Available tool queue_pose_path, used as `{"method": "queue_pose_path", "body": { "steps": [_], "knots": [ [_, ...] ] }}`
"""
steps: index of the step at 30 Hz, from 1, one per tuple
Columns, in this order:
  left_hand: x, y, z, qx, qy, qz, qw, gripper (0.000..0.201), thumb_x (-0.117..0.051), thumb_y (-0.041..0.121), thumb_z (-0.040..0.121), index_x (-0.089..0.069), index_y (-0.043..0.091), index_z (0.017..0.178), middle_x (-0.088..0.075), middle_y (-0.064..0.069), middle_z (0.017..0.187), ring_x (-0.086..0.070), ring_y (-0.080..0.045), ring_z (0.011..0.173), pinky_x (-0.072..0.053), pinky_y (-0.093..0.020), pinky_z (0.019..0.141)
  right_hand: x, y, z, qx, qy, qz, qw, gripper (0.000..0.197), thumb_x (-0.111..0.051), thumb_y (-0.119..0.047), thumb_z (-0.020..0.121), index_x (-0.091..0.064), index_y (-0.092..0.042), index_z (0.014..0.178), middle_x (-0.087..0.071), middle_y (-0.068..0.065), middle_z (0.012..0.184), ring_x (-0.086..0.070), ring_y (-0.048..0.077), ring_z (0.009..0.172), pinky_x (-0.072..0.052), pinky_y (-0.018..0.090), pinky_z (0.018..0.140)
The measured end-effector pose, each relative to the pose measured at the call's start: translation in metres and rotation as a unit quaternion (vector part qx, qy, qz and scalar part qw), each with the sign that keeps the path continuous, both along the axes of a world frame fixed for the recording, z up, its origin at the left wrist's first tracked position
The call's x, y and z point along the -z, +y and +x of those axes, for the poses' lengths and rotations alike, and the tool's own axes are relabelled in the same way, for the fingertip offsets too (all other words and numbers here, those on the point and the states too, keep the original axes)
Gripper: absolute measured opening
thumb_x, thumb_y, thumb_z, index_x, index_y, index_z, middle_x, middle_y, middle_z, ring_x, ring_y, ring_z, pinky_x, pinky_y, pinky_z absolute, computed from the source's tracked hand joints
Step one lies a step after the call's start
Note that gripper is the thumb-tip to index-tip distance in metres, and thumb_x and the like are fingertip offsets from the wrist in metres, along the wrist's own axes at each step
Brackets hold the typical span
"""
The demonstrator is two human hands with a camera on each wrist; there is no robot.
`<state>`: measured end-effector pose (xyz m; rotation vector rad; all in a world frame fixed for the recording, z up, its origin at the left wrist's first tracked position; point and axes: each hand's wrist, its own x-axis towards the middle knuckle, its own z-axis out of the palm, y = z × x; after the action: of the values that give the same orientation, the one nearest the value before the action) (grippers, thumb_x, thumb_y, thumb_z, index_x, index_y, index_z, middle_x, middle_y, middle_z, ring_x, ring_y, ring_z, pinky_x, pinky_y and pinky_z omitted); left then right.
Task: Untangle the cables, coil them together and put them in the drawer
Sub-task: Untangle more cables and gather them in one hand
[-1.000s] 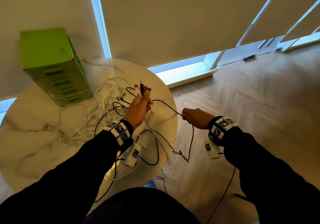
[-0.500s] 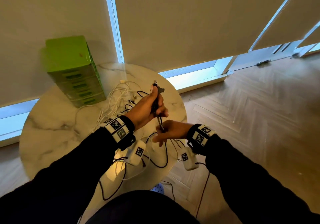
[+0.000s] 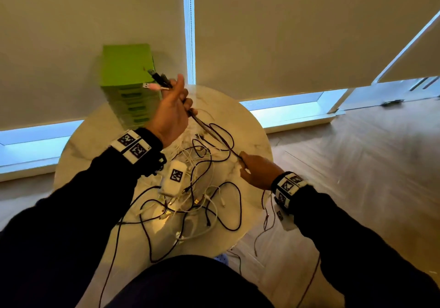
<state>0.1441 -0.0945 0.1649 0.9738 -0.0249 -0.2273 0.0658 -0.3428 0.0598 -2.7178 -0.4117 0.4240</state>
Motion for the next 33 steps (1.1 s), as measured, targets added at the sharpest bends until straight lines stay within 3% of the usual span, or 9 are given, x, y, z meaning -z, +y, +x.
{"method": "queue_pose_path", "body": {
  "steps": [8,13,17,20,22,25,28,30,33],
  "knots": [
    [0.018,-0.026,-0.002,0.018,-0.007,0.169,0.985,0.017,-0.04,0.043,0.107,-0.038,0.028,0.098,-0.032,0.009,0.074,-0.027,-0.007,0.062,-0.022,-0.025,0.057,0.039,0.088,-0.014,-0.18,0.144,-0.123,0.965,0.06,-0.049,-0.029,0.099,-0.026,-0.006,0.149,-0.06,0.018,0.122,-0.06,0.039,0.105,-0.05,0.045,0.088],
    [0.061,-0.006,0.004,0.001,0.037,0.204,0.978,0.028,-0.041,0.042,0.107,-0.038,0.026,0.085,-0.028,0.008,0.068,-0.026,-0.009,0.055,-0.025,-0.025,0.051,0.045,0.057,0.008,-0.154,0.275,0.005,0.949,0.066,-0.045,-0.069,0.093,-0.053,-0.005,0.108,-0.056,0.015,0.095,-0.051,0.023,0.081,-0.042,0.039,0.077],
    [0.09,-0.005,0.005,-0.007,0.073,0.226,0.971,0.026,-0.045,0.041,0.106,-0.039,0.028,0.085,-0.029,0.01,0.066,-0.025,-0.008,0.052,-0.024,-0.026,0.051,0.028,0.023,0.057,0.025,0.234,0.16,0.958,0.046,-0.035,-0.051,0.105,-0.061,-0.015,0.116,-0.06,-0.004,0.101,-0.056,0.014,0.091,-0.046,0.03,0.087],
    [0.106,-0.014,0.005,-0.012,0.096,0.255,0.962,0.031,-0.047,0.042,0.105,-0.035,0.026,0.082,-0.029,0.01,0.064,-0.027,-0.007,0.051,-0.026,-0.026,0.051,0.05,0.008,0.103,0.068,0.132,0.12,0.982,0.034,-0.045,-0.047,0.103,-0.058,-0.015,0.102,-0.065,0.01,0.104,-0.058,0.023,0.092,-0.043,0.036,0.082],
    [0.113,-0.019,0.003,-0.007,0.097,0.286,0.953,0.034,-0.049,0.045,0.104,-0.032,0.026,0.081,-0.028,0.009,0.064,-0.028,-0.008,0.051,-0.028,-0.025,0.05,0.066,0.016,0.121,0.092,0.153,0.102,0.978,0.041,-0.043,-0.05,0.103,-0.054,-0.012,0.115,-0.066,0.016,0.117,-0.061,0.03,0.101,-0.04,0.033,0.082],
    [0.126,-0.019,0.003,-0.016,0.114,0.274,0.955,0.034,-0.05,0.042,0.104,-0.032,0.025,0.081,-0.027,0.009,0.06,-0.024,-0.01,0.049,-0.025,-0.026,0.047,0.08,0.047,0.135,0.061,0.176,0.118,0.976,0.053,-0.041,-0.046,0.105,-0.045,-0.008,0.142,-0.058,0.017,0.134,-0.057,0.033,0.12,-0.042,0.035,0.095],
    [0.131,-0.013,0.003,-0.042,0.133,0.284,0.949,0.033,-0.05,0.036,0.105,-0.032,0.025,0.08,-0.027,0.006,0.06,-0.025,-0.009,0.048,-0.026,-0.026,0.047,0.092,0.08,0.129,-0.094,0.173,0.1,0.975,0.038,-0.041,-0.032,0.106,-0.063,-0.003,0.117,-0.064,0.022,0.115,-0.06,0.036,0.102,-0.048,0.046,0.093],
    [0.135,-0.007,0.005,-0.065,0.139,0.304,0.94,0.033,-0.051,0.034,0.105,-0.034,0.024,0.079,-0.028,0.002,0.061,-0.029,-0.01,0.048,-0.029,-0.028,0.048,0.096,0.088,0.127,-0.184,0.19,0.063,0.962,0.037,-0.037,-0.028,0.107,-0.064,-0.003,0.109,-0.065,0.017,0.108,-0.06,0.032,0.096,-0.048,0.042,0.089],
    [0.141,0.003,0.009,-0.076,0.128,0.33,0.932,0.033,-0.054,0.04,0.103,-0.037,0.024,0.079,-0.031,-0.001,0.063,-0.033,-0.013,0.052,-0.034,-0.031,0.054,0.094,0.079,0.152,-0.16,0.171,0.068,0.97,0.037,-0.035,-0.03,0.108,-0.063,-0.006,0.101,-0.065,0.011,0.098,-0.058,0.029,0.089,-0.043,0.037,0.081]
  ]
}}
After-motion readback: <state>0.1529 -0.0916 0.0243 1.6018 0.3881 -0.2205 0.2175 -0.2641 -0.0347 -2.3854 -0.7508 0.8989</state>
